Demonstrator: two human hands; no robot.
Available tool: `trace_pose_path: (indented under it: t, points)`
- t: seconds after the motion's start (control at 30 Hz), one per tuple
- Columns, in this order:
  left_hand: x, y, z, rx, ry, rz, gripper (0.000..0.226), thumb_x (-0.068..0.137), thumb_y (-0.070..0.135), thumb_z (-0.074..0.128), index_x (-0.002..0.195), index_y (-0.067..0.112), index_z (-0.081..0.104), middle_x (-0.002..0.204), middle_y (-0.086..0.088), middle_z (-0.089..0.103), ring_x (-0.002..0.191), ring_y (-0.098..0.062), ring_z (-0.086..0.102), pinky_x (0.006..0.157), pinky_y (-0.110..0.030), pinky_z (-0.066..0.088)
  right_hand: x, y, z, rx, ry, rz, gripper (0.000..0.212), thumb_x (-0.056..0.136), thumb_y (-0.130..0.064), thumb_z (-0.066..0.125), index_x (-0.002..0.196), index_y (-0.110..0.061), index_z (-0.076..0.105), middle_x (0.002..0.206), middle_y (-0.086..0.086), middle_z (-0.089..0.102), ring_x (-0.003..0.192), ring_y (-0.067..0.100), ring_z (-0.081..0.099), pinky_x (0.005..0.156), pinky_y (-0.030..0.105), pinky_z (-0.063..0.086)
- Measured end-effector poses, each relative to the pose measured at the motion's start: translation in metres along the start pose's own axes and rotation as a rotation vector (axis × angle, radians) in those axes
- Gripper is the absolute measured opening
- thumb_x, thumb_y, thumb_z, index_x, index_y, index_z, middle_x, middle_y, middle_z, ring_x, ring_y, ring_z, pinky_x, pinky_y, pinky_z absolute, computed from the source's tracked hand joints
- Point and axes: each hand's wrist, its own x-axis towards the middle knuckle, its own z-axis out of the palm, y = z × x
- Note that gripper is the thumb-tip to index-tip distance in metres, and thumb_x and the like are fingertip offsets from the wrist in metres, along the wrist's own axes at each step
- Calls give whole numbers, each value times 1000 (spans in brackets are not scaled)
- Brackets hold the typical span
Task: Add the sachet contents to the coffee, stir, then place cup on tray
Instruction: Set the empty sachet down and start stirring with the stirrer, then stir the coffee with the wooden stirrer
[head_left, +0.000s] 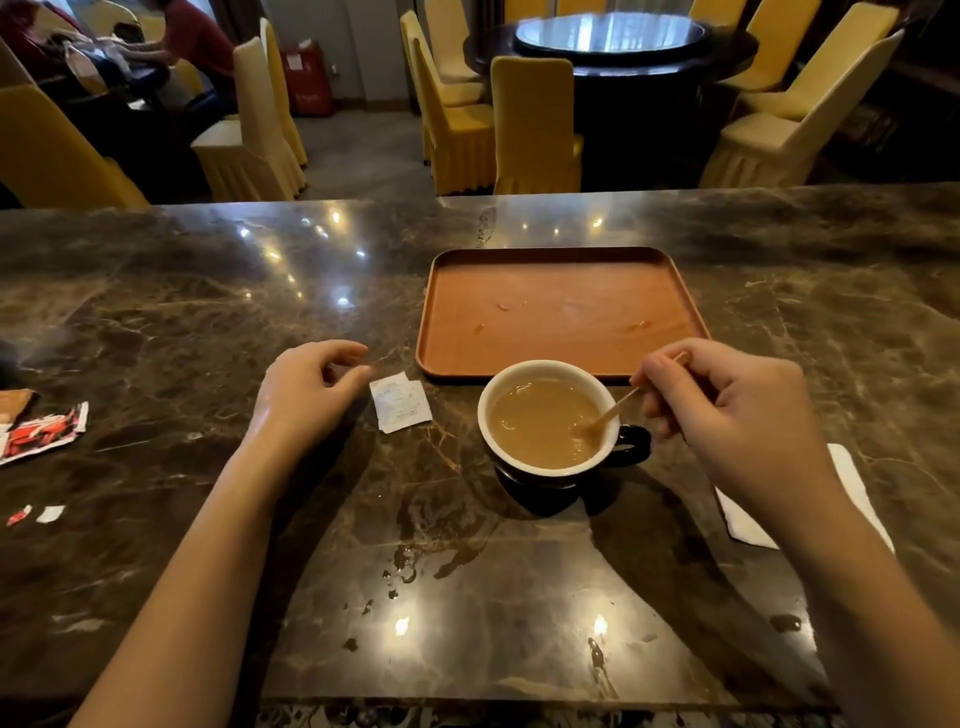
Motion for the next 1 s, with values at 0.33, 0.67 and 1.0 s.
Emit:
trace_pose_path:
  t: [0.33,0.67,1.0]
  points:
    - [-30,-30,13,280,-156,18,59,91,37,43,142,14,26,154,-8,20,144,-23,13,117,-42,11,-6,-5,14,260,-151,120,18,87,-20,53,78,-18,69,71,0,69,53,12,61,50,15,49]
    - [-34,-38,26,414,-204,36,60,94,43,23,145,14,10,157,-6,5,145,-19,1,117,-37,3,0,-5,19,-54,44,-8,17,89,-21,51,83,-16,67,65,-5,65,60,10,61,55,21,52]
    - [-36,-38,27,430,-205,38,61,94,45,19,146,16,7,157,-5,2,145,-17,-1,117,-35,0,-5,-15,4,117,-102,74,20,87,-19,53,73,-16,68,58,6,64,52,12,60,46,13,45]
